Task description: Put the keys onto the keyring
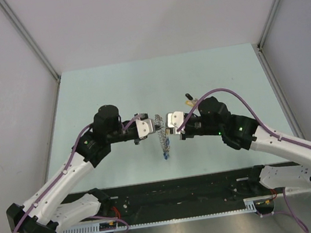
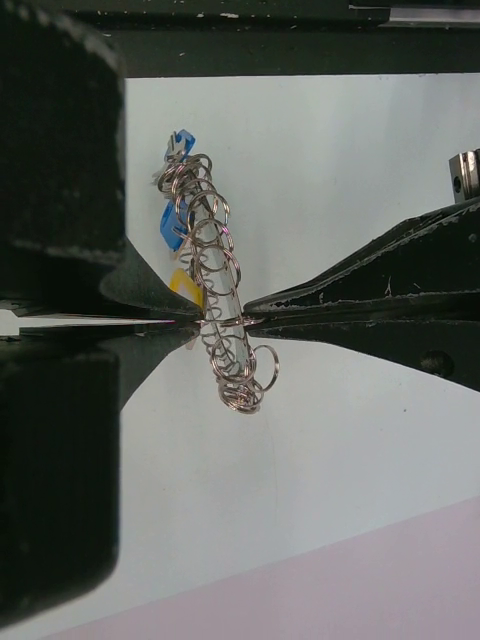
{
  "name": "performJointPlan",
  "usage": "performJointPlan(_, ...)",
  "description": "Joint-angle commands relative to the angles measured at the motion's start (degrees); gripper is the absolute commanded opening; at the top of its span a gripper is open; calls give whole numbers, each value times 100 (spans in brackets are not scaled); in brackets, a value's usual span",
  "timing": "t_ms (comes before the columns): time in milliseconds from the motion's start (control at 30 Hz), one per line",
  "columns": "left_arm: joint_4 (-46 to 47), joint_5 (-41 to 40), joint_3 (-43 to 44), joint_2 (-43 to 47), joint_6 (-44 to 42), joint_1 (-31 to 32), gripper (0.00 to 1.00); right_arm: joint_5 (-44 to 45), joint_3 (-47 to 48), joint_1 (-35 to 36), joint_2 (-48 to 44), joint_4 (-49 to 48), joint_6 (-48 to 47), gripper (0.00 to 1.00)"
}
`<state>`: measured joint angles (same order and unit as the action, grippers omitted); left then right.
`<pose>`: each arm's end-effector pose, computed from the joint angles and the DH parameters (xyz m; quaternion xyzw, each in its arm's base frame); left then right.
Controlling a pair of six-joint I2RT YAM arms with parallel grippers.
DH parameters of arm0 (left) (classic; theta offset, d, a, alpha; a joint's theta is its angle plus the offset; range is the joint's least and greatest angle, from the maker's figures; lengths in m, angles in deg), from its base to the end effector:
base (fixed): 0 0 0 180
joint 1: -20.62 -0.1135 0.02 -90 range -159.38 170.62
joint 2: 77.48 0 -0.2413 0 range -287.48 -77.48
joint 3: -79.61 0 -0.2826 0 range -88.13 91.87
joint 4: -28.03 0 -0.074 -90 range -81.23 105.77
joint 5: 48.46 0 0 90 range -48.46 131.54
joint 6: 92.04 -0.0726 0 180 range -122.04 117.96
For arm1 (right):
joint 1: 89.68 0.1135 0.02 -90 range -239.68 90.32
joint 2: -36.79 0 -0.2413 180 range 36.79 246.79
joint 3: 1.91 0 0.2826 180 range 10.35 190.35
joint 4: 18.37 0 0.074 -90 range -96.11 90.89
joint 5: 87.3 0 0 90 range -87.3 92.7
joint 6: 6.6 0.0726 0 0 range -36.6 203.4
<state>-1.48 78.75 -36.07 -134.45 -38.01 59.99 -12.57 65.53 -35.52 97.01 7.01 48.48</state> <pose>0.1970 -0.2184 0.3022 0.6215 0.5137 -0.2803 0.5208 0.1703 0.2685 0.3136 -0.6185 0.5174 0.2033 0.5553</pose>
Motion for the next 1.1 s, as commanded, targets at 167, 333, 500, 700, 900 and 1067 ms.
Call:
performJointPlan(167,337,111,51,90,-33,44,0,191,-16,43,-81,-293,-77,0)
performJointPlan(333,328,137,59,90,-25,44,0,156,-33,43,-20,-284,-77,0)
performJointPlan(500,328,120,59,90,-24,44,0,85,-33,43,15,-275,-85,0)
performJointPlan(700,337,146,68,90,2,61,1,59,-25,52,24,-249,-94,0)
performJointPlan(900,337,164,77,63,19,53,0,50,-25,69,33,-249,-103,0)
performJointPlan(1067,319,243,86,46,20,61,0,59,-25,69,59,-284,-112,0)
